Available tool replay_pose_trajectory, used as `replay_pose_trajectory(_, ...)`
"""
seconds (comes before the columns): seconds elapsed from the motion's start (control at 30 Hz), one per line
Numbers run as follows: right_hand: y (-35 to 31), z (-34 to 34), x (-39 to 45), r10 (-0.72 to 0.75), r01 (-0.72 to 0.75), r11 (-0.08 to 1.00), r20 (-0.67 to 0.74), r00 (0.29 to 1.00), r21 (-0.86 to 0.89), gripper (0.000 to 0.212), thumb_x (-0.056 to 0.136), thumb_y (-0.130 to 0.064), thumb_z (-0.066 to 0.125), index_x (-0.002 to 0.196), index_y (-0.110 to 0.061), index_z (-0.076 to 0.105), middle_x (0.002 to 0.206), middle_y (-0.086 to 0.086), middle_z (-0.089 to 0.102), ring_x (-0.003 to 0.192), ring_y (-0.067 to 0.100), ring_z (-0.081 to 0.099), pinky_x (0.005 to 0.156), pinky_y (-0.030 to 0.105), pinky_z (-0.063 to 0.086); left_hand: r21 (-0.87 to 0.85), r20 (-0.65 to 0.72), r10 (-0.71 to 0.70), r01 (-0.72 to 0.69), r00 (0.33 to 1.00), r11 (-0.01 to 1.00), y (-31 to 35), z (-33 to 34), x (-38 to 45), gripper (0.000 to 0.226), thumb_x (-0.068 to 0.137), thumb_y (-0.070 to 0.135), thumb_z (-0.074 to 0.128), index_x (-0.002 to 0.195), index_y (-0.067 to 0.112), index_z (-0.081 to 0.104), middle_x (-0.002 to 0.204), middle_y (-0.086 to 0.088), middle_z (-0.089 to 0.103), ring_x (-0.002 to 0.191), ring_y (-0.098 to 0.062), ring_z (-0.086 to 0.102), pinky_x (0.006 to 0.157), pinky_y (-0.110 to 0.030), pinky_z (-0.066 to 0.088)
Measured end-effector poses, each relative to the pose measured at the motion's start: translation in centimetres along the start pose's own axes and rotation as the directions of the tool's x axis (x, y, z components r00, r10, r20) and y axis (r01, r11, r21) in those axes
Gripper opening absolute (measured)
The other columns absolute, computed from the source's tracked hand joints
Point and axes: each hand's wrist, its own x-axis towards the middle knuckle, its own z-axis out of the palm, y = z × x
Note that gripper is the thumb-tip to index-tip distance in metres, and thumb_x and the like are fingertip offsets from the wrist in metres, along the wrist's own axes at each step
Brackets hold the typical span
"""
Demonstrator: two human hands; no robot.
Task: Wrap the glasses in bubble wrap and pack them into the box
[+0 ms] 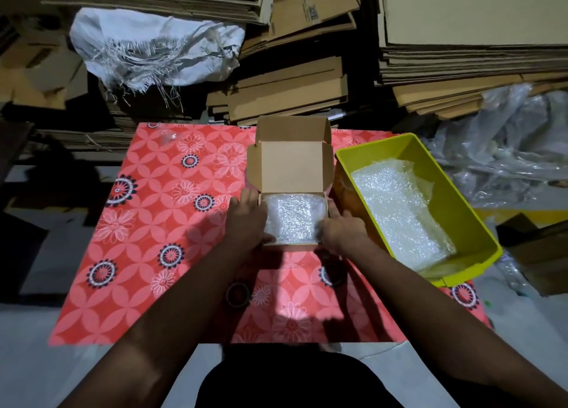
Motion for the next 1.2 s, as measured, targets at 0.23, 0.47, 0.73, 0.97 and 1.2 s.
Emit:
replay_pose_trajectory(0.23,-0.1,-0.6,-1.2,-0.006,0.004,0.996,0.025,1.0,0.091,0.05,0.101,-0.05,0.033,0.136,-0.024,0.057,0.167,0.003,-0.013,0.139,0.038,0.027,0.104,0.048,0.04,-0.014,-0.061,-0.007,0.006,0.998,1.0,0.4,-0.9,-0.8,0.067,0.051,0.065,0.083,0.096,0.018,0.07,0.114,-0.008,0.054,0.107,-0.028,0.045,0.081,-0.039,0.04)
replay_pose_trajectory(0.47,0.8,-1.2,-1.6,-0.017,0.025,0.993,-0.067,0.998,0.114,0.044,0.097,-0.044,0.046,0.125,-0.017,0.066,0.161,0.017,0.022,0.134,0.037,0.04,0.103,0.042,0.044,-0.181,-0.111,0.007,-0.027,0.994,0.983,-0.6,-0.2,-1.4,0.063,0.047,0.051,0.091,0.097,0.017,0.074,0.105,-0.011,0.061,0.096,-0.032,0.053,0.072,-0.039,0.05)
replay_pose_trajectory(0.73,-0.6,-2.4,1.6,-0.155,0.157,0.988,-0.189,0.97,-0.004,0.092,0.063,-0.057,0.083,0.136,-0.018,0.044,0.14,0.002,0.054,0.131,0.023,0.049,0.108,0.051,0.034,-0.17,0.02,0.087,-0.082,0.996,0.982,0.9,-2.1,0.6,0.092,0.054,0.045,0.092,0.134,0.023,0.054,0.126,0.005,0.064,0.113,-0.022,0.056,0.088,-0.039,0.043)
replay_pose_trajectory(0.97,-0.8,-1.6,2.8,-0.182,0.187,0.982,-0.166,0.969,0.017,0.107,0.066,-0.057,0.082,0.145,-0.011,0.026,0.147,0.007,0.045,0.138,0.024,0.041,0.11,0.058,0.027,-0.097,0.044,0.087,-0.083,0.995,0.992,0.2,-1.0,0.9,0.101,0.034,0.067,0.088,0.121,0.022,0.063,0.112,0.005,0.069,0.102,-0.024,0.059,0.081,-0.038,0.045)
replay_pose_trajectory(1.2,-0.4,-2.0,2.7,-0.26,0.241,0.964,-0.218,0.941,-0.11,0.105,0.06,-0.069,0.077,0.137,-0.013,0.032,0.137,0.008,0.055,0.128,0.025,0.053,0.112,0.061,0.021,-0.087,0.038,0.113,-0.11,0.993,0.99,-0.2,-0.9,1.5,0.095,0.025,0.071,0.085,0.101,0.018,0.063,0.097,0.002,0.067,0.093,-0.025,0.057,0.083,-0.04,0.04)
